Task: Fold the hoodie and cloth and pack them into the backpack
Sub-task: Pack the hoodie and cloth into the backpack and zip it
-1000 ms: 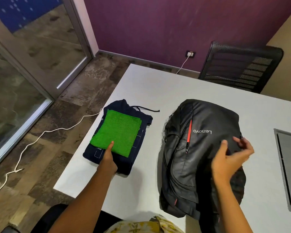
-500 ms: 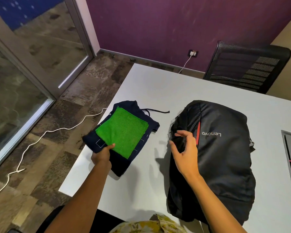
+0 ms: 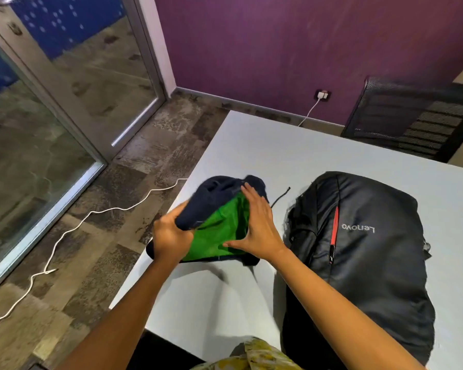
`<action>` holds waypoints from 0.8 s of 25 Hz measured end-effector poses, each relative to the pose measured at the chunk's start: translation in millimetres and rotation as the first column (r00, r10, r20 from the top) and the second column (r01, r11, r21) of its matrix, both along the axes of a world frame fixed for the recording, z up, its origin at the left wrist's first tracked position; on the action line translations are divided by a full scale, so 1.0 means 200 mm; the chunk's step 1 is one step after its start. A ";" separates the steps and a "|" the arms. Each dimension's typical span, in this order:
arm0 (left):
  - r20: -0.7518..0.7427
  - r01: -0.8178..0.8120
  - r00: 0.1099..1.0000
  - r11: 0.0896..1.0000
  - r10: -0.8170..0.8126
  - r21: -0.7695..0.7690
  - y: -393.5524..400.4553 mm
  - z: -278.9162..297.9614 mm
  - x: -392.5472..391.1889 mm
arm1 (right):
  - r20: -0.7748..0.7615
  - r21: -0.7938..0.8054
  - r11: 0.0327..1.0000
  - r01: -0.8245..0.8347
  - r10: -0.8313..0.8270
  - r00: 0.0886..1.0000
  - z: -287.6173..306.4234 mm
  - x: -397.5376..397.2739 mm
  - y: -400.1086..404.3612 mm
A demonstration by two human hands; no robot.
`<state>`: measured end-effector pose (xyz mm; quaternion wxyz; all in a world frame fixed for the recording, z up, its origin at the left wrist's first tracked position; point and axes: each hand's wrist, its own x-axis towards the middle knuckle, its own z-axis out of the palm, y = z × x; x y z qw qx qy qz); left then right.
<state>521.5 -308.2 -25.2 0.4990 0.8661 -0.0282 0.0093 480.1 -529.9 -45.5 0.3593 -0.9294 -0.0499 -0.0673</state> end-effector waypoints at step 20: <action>0.532 0.324 0.266 0.594 -0.804 0.736 0.13 0.50 -0.16 | 0.318 0.231 0.961 -0.154 0.075 0.945 0.17 -0.21 -0.08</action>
